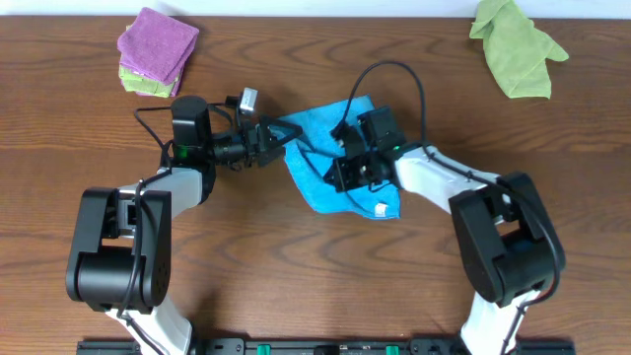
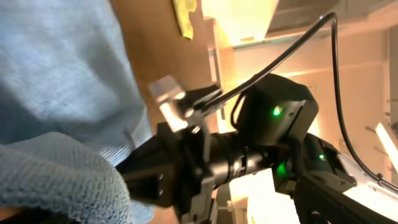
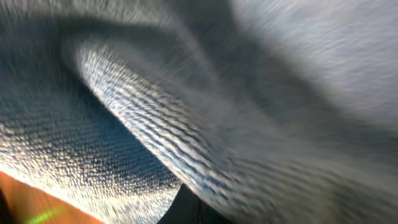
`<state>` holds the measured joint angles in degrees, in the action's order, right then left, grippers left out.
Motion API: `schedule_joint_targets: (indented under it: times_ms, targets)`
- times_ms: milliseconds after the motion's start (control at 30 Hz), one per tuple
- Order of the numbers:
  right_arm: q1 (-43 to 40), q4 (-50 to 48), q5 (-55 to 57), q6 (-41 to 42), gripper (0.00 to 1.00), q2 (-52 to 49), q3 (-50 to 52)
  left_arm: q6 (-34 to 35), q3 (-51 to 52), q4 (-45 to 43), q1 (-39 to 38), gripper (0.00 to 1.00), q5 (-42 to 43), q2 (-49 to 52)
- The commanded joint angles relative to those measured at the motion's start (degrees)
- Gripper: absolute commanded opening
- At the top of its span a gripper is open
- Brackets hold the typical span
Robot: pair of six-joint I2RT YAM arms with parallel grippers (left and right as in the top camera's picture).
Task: Fold the cloth
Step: 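Lift the bottom corner with the right gripper and fold it upward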
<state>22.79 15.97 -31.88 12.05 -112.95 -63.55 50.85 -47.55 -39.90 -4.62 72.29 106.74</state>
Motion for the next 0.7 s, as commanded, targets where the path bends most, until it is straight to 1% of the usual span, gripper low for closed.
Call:
schedule_joint_targets:
  times_ms: [0,100,200,233,267,300,367,433,500,567,667]
  targets:
    - [-2.27,0.63,-0.13,0.57,0.01,2.25,-2.14,0.63,-0.31,-1.14,-0.09,0.95,-3.8,-0.79]
    - [-3.1,3.98,-3.32,-4.26,0.02,3.82,-2.91,0.63,-0.31,-1.55,-0.13,0.95,-3.85,-0.79]
    - [-3.08,11.04,-3.28,-9.6,0.01,6.29,-3.69,0.59,-0.31,-1.55,-0.57,0.95,-3.91,-0.79]
    - [-3.1,12.48,-3.06,-10.49,0.03,7.32,-3.72,0.55,-0.31,-1.57,-0.74,0.95,-3.96,-0.79]
    - [-3.1,13.9,-2.82,-11.47,0.2,8.94,-3.76,0.55,-0.31,-1.57,-0.94,0.95,-4.09,-0.79]
    - [-3.1,14.93,-2.36,-12.79,0.26,10.62,-3.76,0.37,-0.31,-1.55,-1.22,0.95,-4.33,-0.79]
    - [-2.97,16.68,0.74,-14.21,0.28,14.4,-3.76,0.37,-0.31,-1.6,-1.57,0.95,-4.83,-0.79]
    - [-2.36,19.5,1.53,-18.43,0.34,17.64,-3.76,0.37,-0.31,-1.73,-1.62,0.95,-4.96,-0.79]
    - [-0.57,23.65,4.0,-21.49,0.32,20.0,-3.76,0.39,-0.31,-2.45,-1.75,0.95,-5.03,-0.79]
    - [2.27,26.27,6.27,-22.82,0.25,20.68,-3.76,0.39,-0.31,-2.58,-1.81,0.95,-5.53,-0.79]
    - [6.8,27.58,12.39,-23.28,0.22,20.7,-3.74,0.37,-0.31,-2.62,-1.79,0.95,-6.78,-0.79]
